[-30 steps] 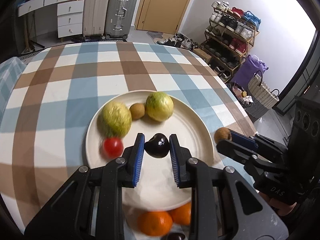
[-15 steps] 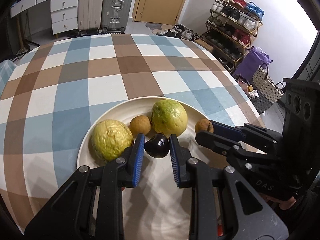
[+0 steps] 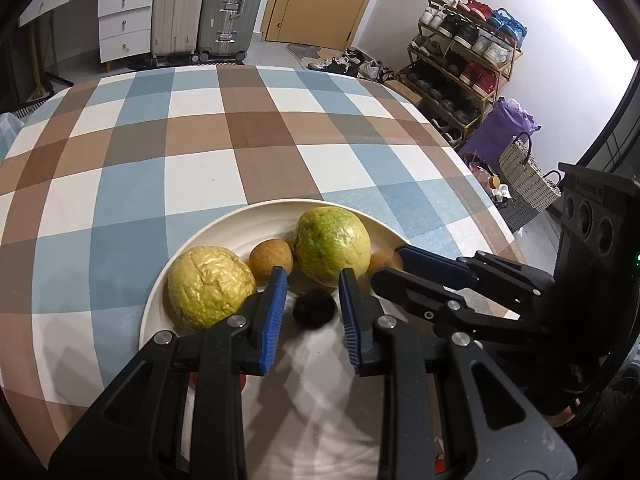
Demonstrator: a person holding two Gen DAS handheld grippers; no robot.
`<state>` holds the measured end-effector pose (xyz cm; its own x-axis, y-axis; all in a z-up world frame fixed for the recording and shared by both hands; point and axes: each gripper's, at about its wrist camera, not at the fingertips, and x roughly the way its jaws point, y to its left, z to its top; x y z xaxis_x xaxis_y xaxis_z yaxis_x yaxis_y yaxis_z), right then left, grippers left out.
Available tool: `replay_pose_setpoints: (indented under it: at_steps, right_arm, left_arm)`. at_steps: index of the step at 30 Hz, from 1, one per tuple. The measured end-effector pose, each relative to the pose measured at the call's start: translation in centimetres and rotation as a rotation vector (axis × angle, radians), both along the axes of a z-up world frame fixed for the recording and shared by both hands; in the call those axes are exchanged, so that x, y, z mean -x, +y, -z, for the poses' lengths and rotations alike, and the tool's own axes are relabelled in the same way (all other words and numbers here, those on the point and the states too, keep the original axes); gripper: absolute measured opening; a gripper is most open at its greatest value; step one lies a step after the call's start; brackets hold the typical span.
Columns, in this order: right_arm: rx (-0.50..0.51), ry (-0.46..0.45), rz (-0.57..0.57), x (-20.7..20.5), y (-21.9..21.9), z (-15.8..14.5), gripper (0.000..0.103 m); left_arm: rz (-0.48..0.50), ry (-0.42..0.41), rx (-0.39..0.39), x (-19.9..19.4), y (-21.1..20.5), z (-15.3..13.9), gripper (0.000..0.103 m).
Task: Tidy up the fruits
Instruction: 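Carry the plum and brown fruit over the cream plate and lower them, then open both tools and lift them away from the plate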
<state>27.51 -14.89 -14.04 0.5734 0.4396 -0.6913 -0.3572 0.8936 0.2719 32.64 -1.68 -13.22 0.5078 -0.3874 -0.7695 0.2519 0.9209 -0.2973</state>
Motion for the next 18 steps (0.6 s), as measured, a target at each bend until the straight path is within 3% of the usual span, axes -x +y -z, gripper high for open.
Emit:
replay_pose_setpoints:
  at_steps: [1,4,9,14,18]
  right_arm:
    - [-0.006,-0.003,0.002,0.0,-0.1,0.0,0.031]
    - [-0.030,-0.015,0.007,0.4,-0.5,-0.3,0.049]
    - [-0.059,-0.052,0.028,1.7,-1.3,-1.5,0.051]
    - [-0.070,-0.081,0.051,3.3,-2.2,-2.7,0.064]
    - [-0.085,-0.111,0.082,5.0,-3.0,-3.8,0.067]
  left_arm:
    - [-0.001,-0.002,0.003,0.1,0.0,-0.1,0.028]
    - [0.002,-0.020,0.008,0.7,0.0,-0.8,0.042]
    - [-0.013,-0.051,0.001,1.9,0.0,-2.3,0.050]
    - [-0.017,-0.073,-0.016,3.6,-0.1,-3.6,0.052]
    - [-0.026,-0.095,-0.026,5.2,-0.1,-4.7,0.064]
